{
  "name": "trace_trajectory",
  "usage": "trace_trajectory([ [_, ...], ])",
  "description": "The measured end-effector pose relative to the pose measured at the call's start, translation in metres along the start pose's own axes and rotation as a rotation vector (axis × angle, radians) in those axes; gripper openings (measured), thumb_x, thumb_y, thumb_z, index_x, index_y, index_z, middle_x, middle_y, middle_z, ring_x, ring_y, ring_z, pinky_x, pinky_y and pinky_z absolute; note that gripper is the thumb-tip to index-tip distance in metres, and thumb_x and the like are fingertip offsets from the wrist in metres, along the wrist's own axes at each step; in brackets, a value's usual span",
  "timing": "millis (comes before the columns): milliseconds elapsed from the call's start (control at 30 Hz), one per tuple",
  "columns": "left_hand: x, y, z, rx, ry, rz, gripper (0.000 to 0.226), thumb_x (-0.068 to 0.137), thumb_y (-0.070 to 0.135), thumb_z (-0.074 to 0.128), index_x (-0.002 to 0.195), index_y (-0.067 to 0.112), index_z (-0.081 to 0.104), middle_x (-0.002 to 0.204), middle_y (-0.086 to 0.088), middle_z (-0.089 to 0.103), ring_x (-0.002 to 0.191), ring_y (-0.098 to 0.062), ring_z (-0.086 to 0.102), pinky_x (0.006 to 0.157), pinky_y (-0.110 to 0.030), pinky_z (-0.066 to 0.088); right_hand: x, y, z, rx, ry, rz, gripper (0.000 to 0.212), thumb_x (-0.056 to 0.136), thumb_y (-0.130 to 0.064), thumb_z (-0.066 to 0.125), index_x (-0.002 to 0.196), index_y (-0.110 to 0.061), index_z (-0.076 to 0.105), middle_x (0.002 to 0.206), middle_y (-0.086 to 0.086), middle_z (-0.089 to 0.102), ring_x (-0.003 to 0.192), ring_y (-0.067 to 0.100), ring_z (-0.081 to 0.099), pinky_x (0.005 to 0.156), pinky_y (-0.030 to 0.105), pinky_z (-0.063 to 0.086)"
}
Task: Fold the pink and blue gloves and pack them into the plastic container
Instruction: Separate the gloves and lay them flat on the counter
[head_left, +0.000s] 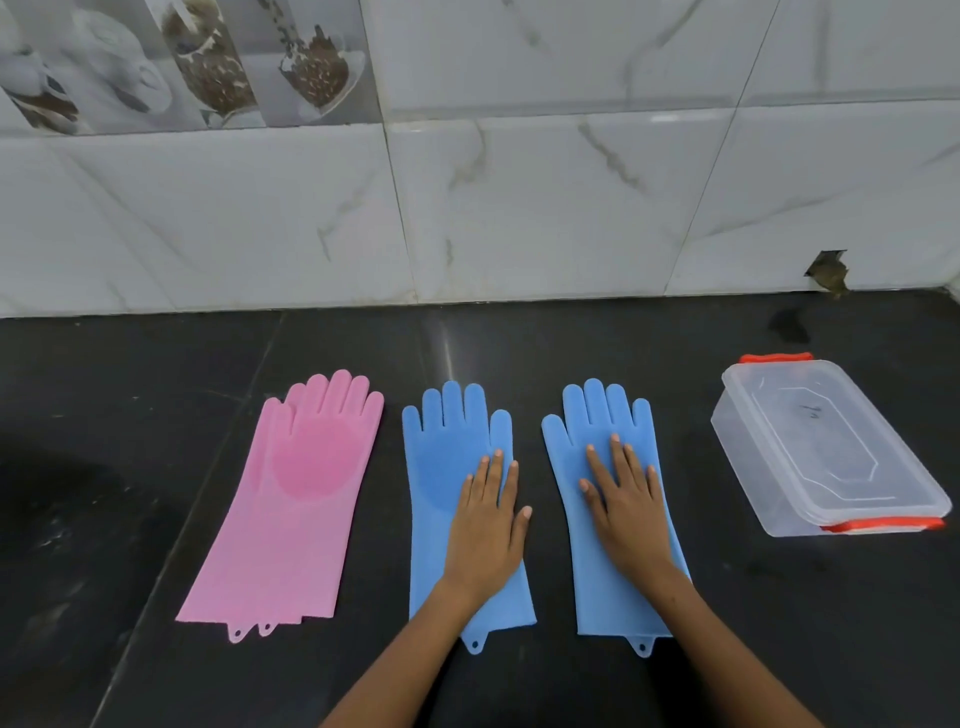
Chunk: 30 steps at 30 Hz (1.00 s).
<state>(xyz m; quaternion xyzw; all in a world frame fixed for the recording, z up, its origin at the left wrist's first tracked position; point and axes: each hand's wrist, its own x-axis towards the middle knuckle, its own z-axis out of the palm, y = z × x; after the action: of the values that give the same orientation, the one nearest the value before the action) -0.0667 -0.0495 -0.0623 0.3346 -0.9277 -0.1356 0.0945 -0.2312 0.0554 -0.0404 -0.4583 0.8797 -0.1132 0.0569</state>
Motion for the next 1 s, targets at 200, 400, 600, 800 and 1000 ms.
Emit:
trace_trajectory([
  [200, -0.003, -0.006, -0.006, -0.024, -0.024, 0.113, 0.06, 0.1, 0.046, 0.018, 0.151, 0.02, 0.001, 0.16, 0.007, -0.004, 0.146, -0.01, -0.011, 0.118, -0.028, -0.006, 0.006, -0.006, 0.006, -0.048, 0.027, 0.044, 0.057, 0.096, -0.051, 0.008, 0.149, -0.029, 0.01, 0.16, 0.004, 0.006, 0.147, 0.023, 0.005, 0.119, 0.044, 0.007],
  [400, 0.01, 0.001, -0.005, -0.008, -0.026, 0.073, 0.057, 0.101, 0.041, 0.018, 0.151, 0.019, 0.003, 0.16, 0.005, -0.001, 0.147, -0.011, -0.009, 0.118, -0.028, -0.005, 0.011, -0.006, 0.01, -0.037, 0.029, 0.046, 0.054, 0.099, -0.046, 0.022, 0.149, -0.029, 0.01, 0.16, 0.005, 0.007, 0.147, 0.024, 0.006, 0.119, 0.044, 0.007],
  [600, 0.014, 0.009, -0.001, -0.015, -0.017, 0.038, 0.055, 0.101, 0.041, 0.018, 0.151, 0.019, 0.008, 0.16, 0.004, 0.002, 0.147, -0.013, -0.008, 0.118, -0.031, -0.004, 0.01, -0.002, 0.012, -0.005, 0.048, 0.038, 0.055, 0.098, -0.045, 0.026, 0.149, -0.031, 0.009, 0.16, 0.003, 0.007, 0.147, 0.022, 0.005, 0.118, 0.041, 0.004],
  [800, 0.02, 0.011, -0.001, -0.009, -0.021, 0.027, 0.057, 0.101, 0.043, 0.016, 0.151, 0.019, 0.006, 0.16, 0.004, -0.002, 0.147, -0.015, -0.008, 0.118, -0.032, -0.006, 0.014, -0.004, 0.012, -0.002, 0.055, 0.044, 0.055, 0.098, -0.046, 0.025, 0.149, -0.031, 0.01, 0.16, 0.003, 0.007, 0.147, 0.023, 0.005, 0.119, 0.042, 0.005],
  [1000, 0.02, 0.014, -0.004, -0.035, -0.005, 0.032, 0.057, 0.101, 0.042, 0.019, 0.151, 0.019, 0.006, 0.16, 0.004, -0.003, 0.147, -0.015, -0.009, 0.119, -0.031, -0.004, 0.015, -0.007, 0.006, 0.067, 0.064, 0.03, 0.054, 0.098, -0.044, 0.028, 0.148, -0.029, 0.015, 0.16, 0.003, 0.008, 0.147, 0.021, 0.006, 0.119, 0.041, 0.004],
])
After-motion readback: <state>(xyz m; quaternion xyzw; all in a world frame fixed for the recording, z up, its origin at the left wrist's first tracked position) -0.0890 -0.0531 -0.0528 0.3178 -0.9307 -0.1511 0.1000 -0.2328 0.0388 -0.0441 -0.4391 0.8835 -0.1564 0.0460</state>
